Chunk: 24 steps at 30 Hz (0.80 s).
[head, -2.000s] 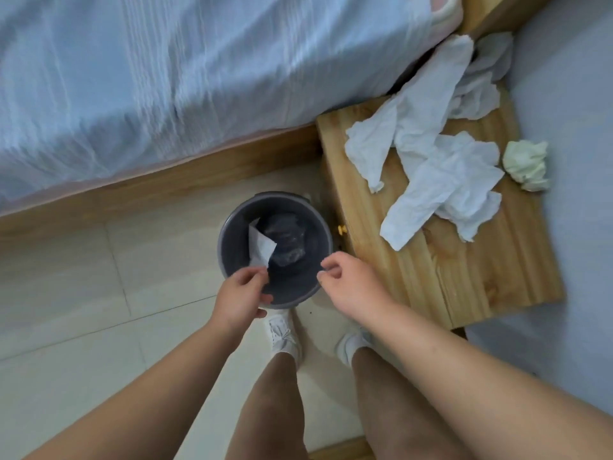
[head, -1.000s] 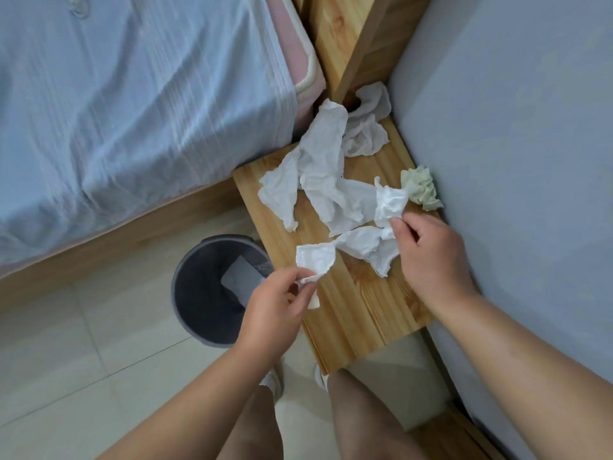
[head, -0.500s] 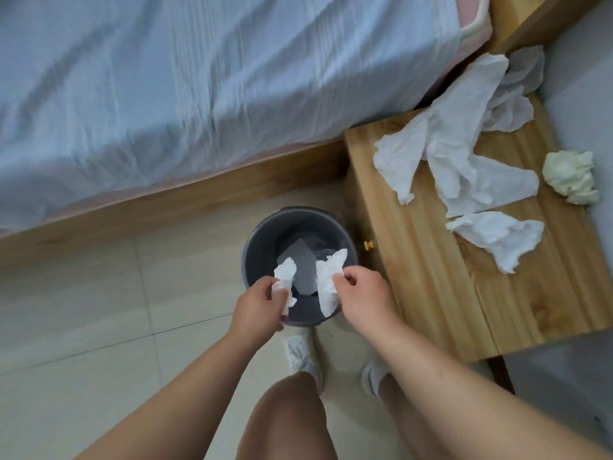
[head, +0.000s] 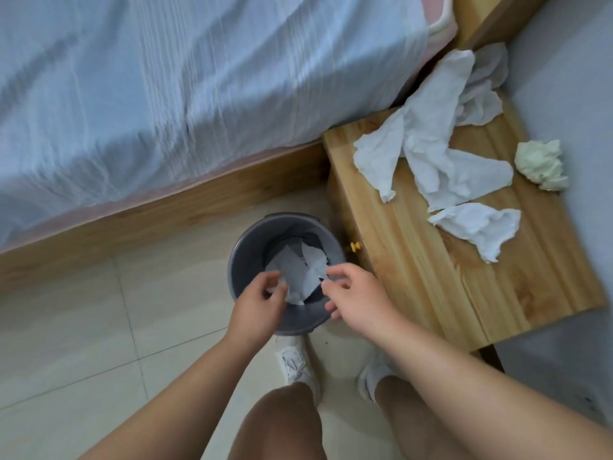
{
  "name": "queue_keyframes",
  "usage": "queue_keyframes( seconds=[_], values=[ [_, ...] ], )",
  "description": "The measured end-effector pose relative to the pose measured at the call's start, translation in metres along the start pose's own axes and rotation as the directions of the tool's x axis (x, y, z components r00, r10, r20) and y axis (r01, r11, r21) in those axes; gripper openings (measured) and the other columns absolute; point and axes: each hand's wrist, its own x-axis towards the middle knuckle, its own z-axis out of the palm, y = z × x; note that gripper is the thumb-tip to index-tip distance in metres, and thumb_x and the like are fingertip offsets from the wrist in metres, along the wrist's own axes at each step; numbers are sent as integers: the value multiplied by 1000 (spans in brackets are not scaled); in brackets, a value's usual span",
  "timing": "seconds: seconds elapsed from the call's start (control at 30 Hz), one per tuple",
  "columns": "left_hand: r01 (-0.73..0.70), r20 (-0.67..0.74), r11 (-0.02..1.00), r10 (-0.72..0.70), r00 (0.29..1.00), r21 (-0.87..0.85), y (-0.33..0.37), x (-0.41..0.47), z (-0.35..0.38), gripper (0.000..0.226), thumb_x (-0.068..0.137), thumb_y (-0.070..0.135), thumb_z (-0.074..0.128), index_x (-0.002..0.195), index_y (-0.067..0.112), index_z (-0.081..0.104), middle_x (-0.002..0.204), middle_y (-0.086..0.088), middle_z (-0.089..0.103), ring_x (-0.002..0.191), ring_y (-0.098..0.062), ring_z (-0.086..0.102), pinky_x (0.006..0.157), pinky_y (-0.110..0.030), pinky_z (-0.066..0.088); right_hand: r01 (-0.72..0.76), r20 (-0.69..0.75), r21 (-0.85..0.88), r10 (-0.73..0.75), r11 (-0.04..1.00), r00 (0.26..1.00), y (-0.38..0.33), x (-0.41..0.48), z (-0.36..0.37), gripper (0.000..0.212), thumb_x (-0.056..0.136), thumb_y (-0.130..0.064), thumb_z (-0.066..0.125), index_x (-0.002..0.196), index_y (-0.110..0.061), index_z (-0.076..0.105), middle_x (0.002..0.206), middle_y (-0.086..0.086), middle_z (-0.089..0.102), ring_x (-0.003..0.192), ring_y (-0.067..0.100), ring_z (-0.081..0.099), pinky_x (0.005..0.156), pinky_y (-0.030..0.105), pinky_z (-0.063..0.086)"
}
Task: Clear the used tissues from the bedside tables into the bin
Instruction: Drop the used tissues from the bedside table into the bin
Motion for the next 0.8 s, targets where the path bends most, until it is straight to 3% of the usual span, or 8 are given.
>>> queue_keyframes(
  seconds=[0.1, 0.2, 0.33, 0.4, 0.53, 0.63, 0.73, 0.8],
  values=[
    [-203, -30, 977, 205, 978, 60, 47, 4, 7, 25, 103, 37, 62, 128, 35, 67, 119, 17, 71, 103, -1, 67, 94, -44, 61, 111, -72, 180, -99, 977, 992, -17, -11, -37, 18, 98, -17, 65, 116, -20, 69, 89, 9, 75, 61, 7, 69, 57, 25, 59],
    [-385, -42, 889, 407, 913, 248, 101, 12, 25, 31, 101, 47, 63, 130, 37, 65, 120, 19, 67, 107, 1, 63, 94, -37, 59, 241, -310, 59, -212, 969, 927, -24, -13, -95, 12, 97, -28, 67, 105, -36, 69, 92, -7, 76, 74, 5, 72, 68, 27, 60],
    [-534, -39, 746, 595, 803, 398, 168, 24, 51, 48, 97, 52, 66, 141, 36, 58, 143, 11, 59, 135, -13, 50, 99, -34, 46, 289, -580, -136, -313, 948, 752, -29, 7, -164, 29, 94, -33, 69, 123, -33, 68, 107, -16, 68, 73, 3, 58, 80, 30, 57],
    [-558, -51, 723, 628, 777, 408, 189, 30, 64, 50, 97, 50, 67, 143, 34, 57, 149, 11, 56, 136, -14, 52, 99, -37, 51, 293, -549, -190, -349, 937, 759, -33, 20, -180, 52, 90, -34, 72, 141, -34, 58, 125, -13, 63, 78, 3, 54, 88, 30, 53],
    [-527, 46, 686, 587, 808, 501, 206, 46, 82, 68, 98, 51, 66, 158, 35, 39, 169, 8, 33, 123, -18, 65, 90, -41, 56, 304, -388, -213, -366, 929, 846, -42, 43, -183, 82, 88, -36, 79, 158, -35, 37, 155, -6, 48, 131, 12, 53, 114, 36, 44],
    [-508, 133, 590, 561, 817, 628, 205, 56, 87, 74, 99, 42, 66, 162, 35, 29, 162, -1, 41, 107, -24, 69, 74, -37, 53, 281, -390, -264, -369, 922, 844, -43, 56, -169, 87, 90, -34, 78, 162, -33, 28, 156, -2, 52, 139, 18, 52, 108, 33, 45],
    [-527, 96, 593, 604, 791, 610, 199, 55, 86, 52, 102, 27, 61, 153, 32, 51, 132, -3, 62, 102, -27, 67, 74, -38, 53, 220, -482, -304, -349, 927, 804, -41, 60, -162, 62, 96, -28, 71, 153, -24, 46, 130, 3, 68, 118, 22, 65, 91, 33, 51],
    [-538, 93, 678, 576, 812, 501, 194, 52, 83, 35, 104, 28, 61, 138, 29, 67, 116, 0, 69, 100, -23, 67, 78, -36, 54, 229, -522, -339, -385, 912, 761, -40, 60, -164, 17, 98, -23, 66, 111, -14, 70, 100, 6, 69, 94, 23, 66, 75, 27, 47]
  ],
)
